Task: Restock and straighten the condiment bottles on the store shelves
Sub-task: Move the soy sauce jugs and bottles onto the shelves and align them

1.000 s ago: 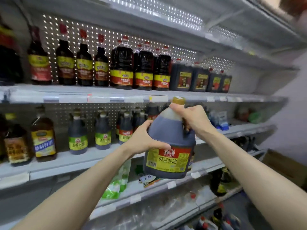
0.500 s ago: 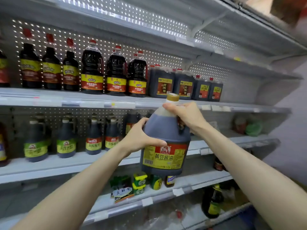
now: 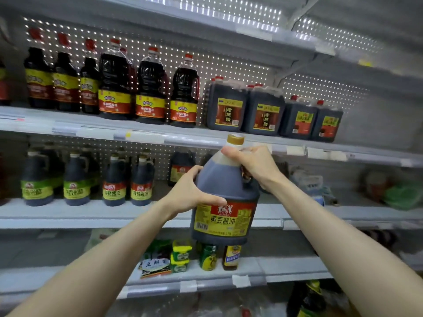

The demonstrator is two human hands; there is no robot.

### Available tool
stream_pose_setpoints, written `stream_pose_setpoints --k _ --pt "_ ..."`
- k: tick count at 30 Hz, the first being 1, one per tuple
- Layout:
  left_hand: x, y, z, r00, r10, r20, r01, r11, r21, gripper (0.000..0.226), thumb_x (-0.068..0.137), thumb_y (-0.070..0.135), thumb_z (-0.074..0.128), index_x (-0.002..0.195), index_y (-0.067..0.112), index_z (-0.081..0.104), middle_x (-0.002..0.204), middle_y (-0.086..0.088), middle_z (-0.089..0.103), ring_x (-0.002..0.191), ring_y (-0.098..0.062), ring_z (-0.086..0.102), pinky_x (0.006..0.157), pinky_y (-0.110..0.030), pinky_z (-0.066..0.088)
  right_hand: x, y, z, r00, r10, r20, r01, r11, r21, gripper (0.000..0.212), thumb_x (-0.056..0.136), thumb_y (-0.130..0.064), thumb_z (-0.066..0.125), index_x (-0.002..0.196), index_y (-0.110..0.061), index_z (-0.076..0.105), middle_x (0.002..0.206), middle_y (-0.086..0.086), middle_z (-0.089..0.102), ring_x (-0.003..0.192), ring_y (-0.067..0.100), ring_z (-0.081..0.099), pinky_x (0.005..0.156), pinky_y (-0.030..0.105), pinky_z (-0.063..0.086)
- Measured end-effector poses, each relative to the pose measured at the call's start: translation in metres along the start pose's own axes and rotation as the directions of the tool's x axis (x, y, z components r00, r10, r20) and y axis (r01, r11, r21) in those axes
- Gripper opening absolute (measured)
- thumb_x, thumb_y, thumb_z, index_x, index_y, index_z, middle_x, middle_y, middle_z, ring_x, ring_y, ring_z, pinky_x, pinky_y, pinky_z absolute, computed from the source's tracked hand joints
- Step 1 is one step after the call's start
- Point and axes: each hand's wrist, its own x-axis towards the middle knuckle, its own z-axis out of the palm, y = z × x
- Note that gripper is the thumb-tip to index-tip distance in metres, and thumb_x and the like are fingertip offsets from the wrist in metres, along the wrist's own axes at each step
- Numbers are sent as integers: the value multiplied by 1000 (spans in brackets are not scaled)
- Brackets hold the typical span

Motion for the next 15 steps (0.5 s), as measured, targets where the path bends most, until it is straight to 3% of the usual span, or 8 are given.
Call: stream_pose_setpoints --k 3,5,8,12,15 --pt "25 -18 14 1000 -17 -7 17 1000 -2 76 57 27 93 118 25 49 113 5 63 101 -10 64 83 -34 57 22 26 -8 1000 18 22 -18 1000 -5 34 75 -40 79 77 -7 72 73 -3 72 72 9 67 59 20 47" --pt "43 -32 24 1000 -18 -11 18 1000 -2 77 56 27 93 119 26 49 113 6 62 102 -9 63 83 -31 57 38 48 -12 999 25 30 -25 1000 -12 45 73 -42 80 83 1 72 77 4 73 74 14 68 61 25 50" --pt "74 -55 37 999 -33 -30 33 999 -1 79 54 26 93 119 27 48 114 7 62 102 -9 62 82 -29 56 64 83 -15 999 36 28 -36 999 -2 46 69 -44 82 86 -2 73 81 5 74 80 19 70 64 33 53" --pt "110 -82 53 996 -83 -24 84 996 21 82 53 27 93 121 26 47 113 7 61 102 -9 62 81 -31 56 92 122 -23 997 53 64 -50 998 -39 37 73 -44 79 86 -10 73 81 -2 72 78 14 67 57 24 47" --pt "138 -97 64 993 -106 -53 108 994 30 81 51 24 94 118 26 49 109 9 62 98 -7 63 78 -28 56 120 151 -30 995 68 78 -66 997 -30 44 67 -46 81 88 -7 74 85 2 74 86 20 69 70 40 55"
